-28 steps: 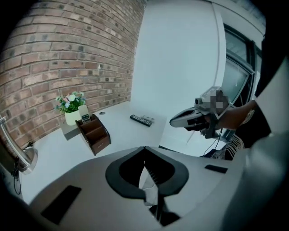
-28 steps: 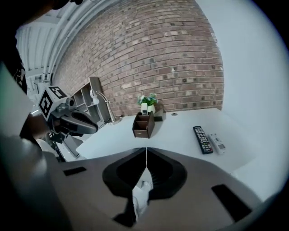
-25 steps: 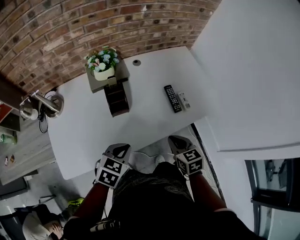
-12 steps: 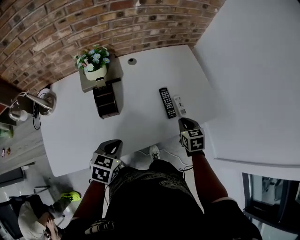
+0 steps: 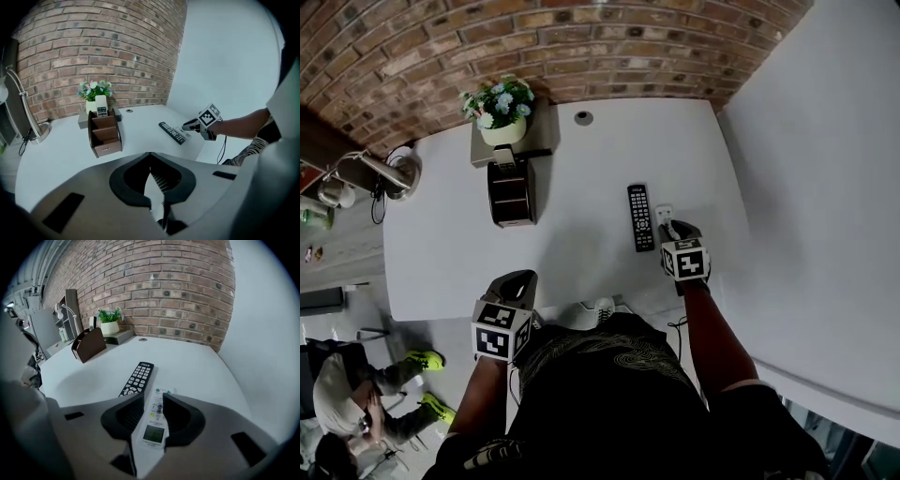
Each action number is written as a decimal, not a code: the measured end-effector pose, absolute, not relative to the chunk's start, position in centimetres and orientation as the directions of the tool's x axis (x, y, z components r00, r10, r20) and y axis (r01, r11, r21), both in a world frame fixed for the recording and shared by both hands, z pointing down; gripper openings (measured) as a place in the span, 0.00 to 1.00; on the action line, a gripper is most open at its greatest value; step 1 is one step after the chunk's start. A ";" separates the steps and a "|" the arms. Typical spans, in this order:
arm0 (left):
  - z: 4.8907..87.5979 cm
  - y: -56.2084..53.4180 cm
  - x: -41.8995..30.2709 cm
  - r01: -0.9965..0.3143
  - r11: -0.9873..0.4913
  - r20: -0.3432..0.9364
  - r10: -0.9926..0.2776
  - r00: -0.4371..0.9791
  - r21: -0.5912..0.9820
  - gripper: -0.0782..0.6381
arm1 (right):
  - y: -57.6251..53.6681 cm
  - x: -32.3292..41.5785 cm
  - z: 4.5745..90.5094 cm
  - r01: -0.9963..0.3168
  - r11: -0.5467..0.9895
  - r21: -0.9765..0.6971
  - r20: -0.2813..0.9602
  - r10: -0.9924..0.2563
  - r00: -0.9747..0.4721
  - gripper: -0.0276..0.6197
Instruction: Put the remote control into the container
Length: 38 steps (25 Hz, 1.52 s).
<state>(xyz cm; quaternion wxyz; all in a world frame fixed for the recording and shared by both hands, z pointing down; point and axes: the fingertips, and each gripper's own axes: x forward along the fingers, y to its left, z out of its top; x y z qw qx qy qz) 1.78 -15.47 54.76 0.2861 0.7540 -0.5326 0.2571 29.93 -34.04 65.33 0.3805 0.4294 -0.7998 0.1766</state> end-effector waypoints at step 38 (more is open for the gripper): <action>53.9 -14.5 -6.3 -0.953 -0.262 0.678 -0.674 0.293 0.151 0.12 | -35.1 27.6 61.5 -0.929 0.370 0.002 0.708 -0.657 -0.260 0.38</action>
